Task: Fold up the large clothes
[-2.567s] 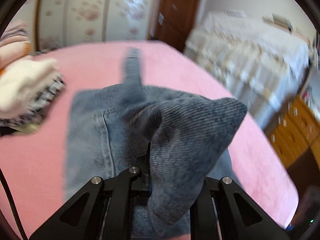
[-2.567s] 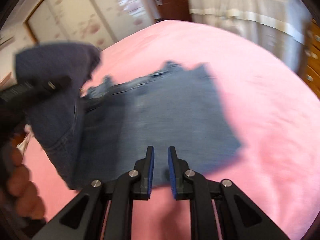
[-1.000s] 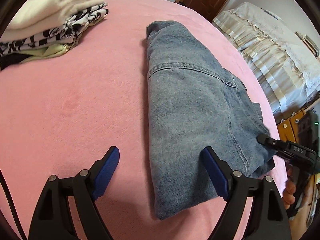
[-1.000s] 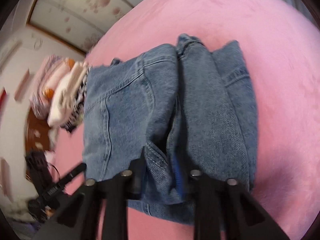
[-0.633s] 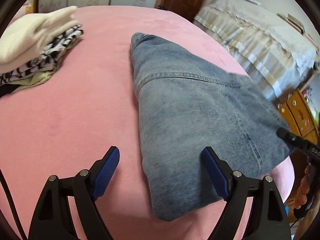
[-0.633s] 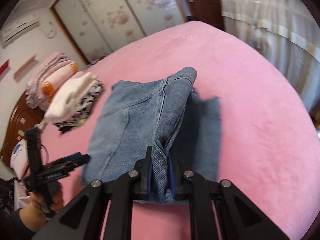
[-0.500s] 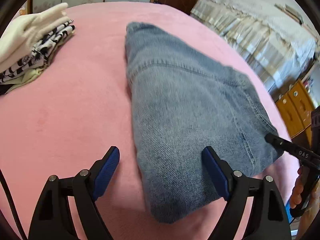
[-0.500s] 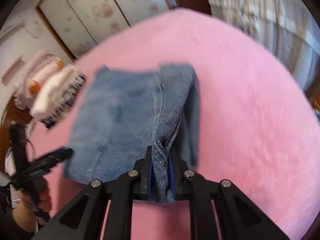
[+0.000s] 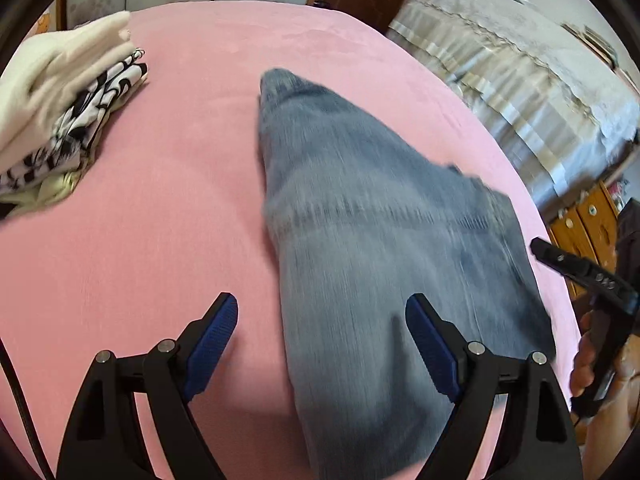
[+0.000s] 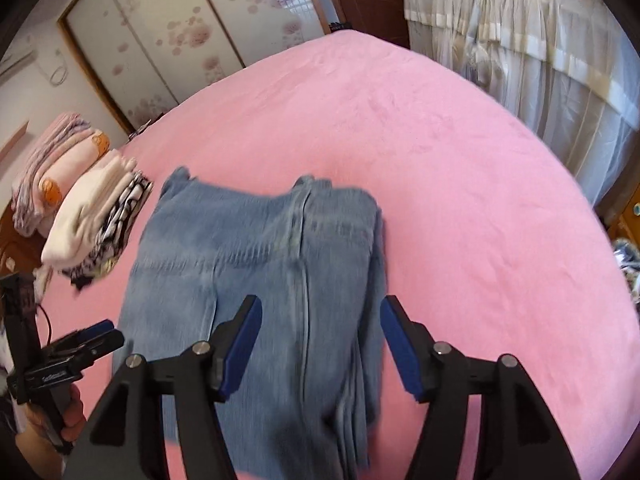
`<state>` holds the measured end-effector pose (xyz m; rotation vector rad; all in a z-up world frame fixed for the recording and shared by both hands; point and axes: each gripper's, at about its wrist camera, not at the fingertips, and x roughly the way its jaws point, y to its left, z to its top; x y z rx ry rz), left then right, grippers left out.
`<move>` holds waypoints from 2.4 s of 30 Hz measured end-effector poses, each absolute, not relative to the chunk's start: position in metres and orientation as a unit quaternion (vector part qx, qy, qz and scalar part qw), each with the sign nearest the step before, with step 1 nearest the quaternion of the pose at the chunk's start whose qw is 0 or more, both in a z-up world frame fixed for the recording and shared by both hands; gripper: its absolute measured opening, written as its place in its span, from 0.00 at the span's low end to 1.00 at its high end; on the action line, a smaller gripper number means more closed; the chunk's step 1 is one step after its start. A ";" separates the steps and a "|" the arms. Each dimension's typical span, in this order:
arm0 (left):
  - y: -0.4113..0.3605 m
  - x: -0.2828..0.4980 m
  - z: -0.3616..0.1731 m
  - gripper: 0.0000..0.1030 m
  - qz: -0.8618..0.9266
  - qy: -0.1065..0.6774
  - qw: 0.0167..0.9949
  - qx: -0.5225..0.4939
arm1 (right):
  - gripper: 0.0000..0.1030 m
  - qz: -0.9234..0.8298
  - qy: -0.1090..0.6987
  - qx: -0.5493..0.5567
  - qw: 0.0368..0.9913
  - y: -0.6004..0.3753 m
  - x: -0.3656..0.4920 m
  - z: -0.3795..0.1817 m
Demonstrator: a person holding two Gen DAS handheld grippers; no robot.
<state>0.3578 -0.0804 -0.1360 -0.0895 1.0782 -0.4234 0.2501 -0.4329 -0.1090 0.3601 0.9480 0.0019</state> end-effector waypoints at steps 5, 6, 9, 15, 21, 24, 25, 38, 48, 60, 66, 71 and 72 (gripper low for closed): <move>-0.096 0.402 -0.141 0.75 -0.190 0.528 0.826 -0.056 | 0.58 -0.022 0.485 0.202 0.851 -0.448 0.303 -0.138; -0.100 0.407 -0.143 0.70 -0.192 0.530 0.824 -0.058 | 0.54 -0.020 0.486 0.207 0.849 -0.451 0.306 -0.140; -0.107 0.415 -0.143 0.59 -0.192 0.525 0.827 -0.057 | 0.14 -0.030 0.483 0.181 0.856 -0.451 0.308 -0.134; -0.112 0.417 -0.147 0.54 -0.181 0.498 0.847 -0.034 | 0.20 -0.047 0.491 0.165 0.854 -0.456 0.309 -0.148; -0.112 0.391 -0.115 0.54 -0.170 0.475 0.864 0.001 | 0.29 -0.070 0.450 0.125 0.881 -0.428 0.277 -0.092; -0.113 0.361 -0.104 0.54 -0.191 0.461 0.867 0.000 | 0.29 -0.021 0.443 0.118 0.888 -0.397 0.252 -0.080; -0.115 0.349 -0.104 0.54 -0.199 0.459 0.866 0.001 | 0.29 -0.007 0.445 0.105 0.889 -0.381 0.242 -0.081; -0.127 0.253 -0.126 0.37 -0.218 0.415 0.881 0.064 | 0.22 0.014 0.470 0.019 0.882 -0.321 0.170 -0.137; -0.098 0.259 -0.130 0.37 -0.191 0.451 0.871 0.028 | 0.00 -0.028 0.450 0.087 0.888 -0.381 0.143 -0.125; -0.081 0.247 -0.124 0.40 -0.172 0.474 0.864 -0.008 | 0.02 -0.062 0.459 0.087 0.882 -0.370 0.136 -0.117; -0.076 0.234 -0.114 0.68 -0.151 0.473 0.868 -0.002 | 0.07 -0.074 0.466 0.084 0.878 -0.362 0.125 -0.111; -0.069 0.222 -0.104 0.73 -0.145 0.477 0.867 -0.004 | 0.42 -0.054 0.467 0.092 0.878 -0.349 0.109 -0.108; -0.067 0.220 -0.103 0.73 -0.141 0.481 0.865 -0.005 | 0.46 -0.050 0.468 0.095 0.877 -0.348 0.107 -0.108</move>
